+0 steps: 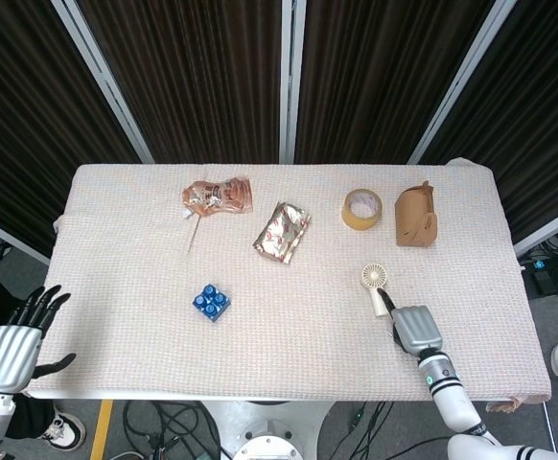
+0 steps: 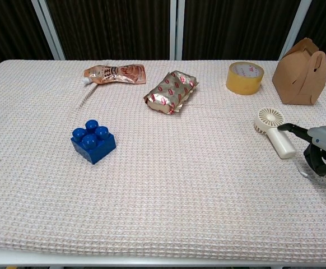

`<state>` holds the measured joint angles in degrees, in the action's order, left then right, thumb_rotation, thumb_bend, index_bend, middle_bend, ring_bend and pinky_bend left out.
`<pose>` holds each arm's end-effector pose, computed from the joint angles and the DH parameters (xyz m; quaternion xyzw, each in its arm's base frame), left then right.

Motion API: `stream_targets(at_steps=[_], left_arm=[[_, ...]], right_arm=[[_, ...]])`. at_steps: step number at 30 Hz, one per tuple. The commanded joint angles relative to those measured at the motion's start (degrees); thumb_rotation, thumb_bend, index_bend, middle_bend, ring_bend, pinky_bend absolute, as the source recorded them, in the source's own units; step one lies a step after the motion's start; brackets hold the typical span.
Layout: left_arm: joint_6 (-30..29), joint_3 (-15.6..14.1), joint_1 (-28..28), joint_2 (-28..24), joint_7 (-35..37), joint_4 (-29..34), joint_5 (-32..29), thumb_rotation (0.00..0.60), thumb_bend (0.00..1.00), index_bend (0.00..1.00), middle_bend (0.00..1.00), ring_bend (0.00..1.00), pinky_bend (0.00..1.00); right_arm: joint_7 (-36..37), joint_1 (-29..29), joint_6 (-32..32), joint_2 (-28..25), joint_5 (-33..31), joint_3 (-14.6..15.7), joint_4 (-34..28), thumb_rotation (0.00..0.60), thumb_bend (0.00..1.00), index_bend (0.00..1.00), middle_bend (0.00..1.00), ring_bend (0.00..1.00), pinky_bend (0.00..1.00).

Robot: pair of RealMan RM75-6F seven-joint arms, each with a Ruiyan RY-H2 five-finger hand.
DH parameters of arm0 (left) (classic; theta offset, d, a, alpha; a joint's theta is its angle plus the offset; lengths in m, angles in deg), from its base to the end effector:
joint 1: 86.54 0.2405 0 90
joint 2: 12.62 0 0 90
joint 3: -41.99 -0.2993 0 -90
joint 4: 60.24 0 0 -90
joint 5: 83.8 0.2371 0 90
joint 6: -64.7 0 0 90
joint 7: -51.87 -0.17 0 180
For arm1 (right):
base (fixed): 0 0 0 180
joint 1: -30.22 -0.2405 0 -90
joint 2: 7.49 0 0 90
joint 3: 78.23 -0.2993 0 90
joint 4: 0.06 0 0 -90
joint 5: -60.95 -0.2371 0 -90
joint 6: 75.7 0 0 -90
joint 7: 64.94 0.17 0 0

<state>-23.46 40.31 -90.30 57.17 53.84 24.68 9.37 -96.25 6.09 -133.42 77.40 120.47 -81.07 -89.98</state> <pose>-0.3662 0.1869 0.1160 -0.6317 -0.3756 -0.3986 0.5487 -0.3076 -0.2912 -0.0463 0.7268 -0.4471 0.2094 0.4774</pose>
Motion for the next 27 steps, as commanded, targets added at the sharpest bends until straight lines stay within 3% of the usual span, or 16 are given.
stream_targets(at_steps=[1,7,12,21,27], left_arm=[[0.0,0.0,0.0,0.0,0.1,0.0,0.0,0.600,0.00,0.11,0.04,0.00,0.17],[0.1,-0.1,-0.1,0.0,0.1,0.1,0.2,0.600,0.00,0.11,0.04,0.00,0.17],[-0.3,0.1,0.0,-0.2,0.0,0.2,0.1,0.600,0.00,0.11,0.04,0.00,0.17],[-0.7,0.1,0.1,-0.5,-0.5,0.9,0.4,0.600,0.00,0.11,0.04,0.00,0.17],[-1.1,0.0,0.2,-0.8,-1.7,1.9,0.9,0.600,0.00,0.11,0.04,0.00,0.17]], right_arm=[[0.2,-0.1,0.2,0.2,-0.5,0.3,0.2,0.600,1.00,0.02,0.91,0.89,0.80],[2.4,-0.2,1.5,0.3,-1.4,0.8,0.9,0.600,1.00,0.02,0.91,0.89,0.80],[4.4,0.4,-1.7,-1.1,2.5,0.5,-1.3,0.600,1.00,0.02,0.91,0.89,0.80],[10.4,5.1,-14.3,-10.3,14.6,0.8,-9.4,0.600,1.00,0.02,0.91,0.89,0.80],[16.6,11.1,-27.0,-14.3,24.6,2.3,-7.3,0.600,1.00,0.02,0.91,0.89,0.80]])
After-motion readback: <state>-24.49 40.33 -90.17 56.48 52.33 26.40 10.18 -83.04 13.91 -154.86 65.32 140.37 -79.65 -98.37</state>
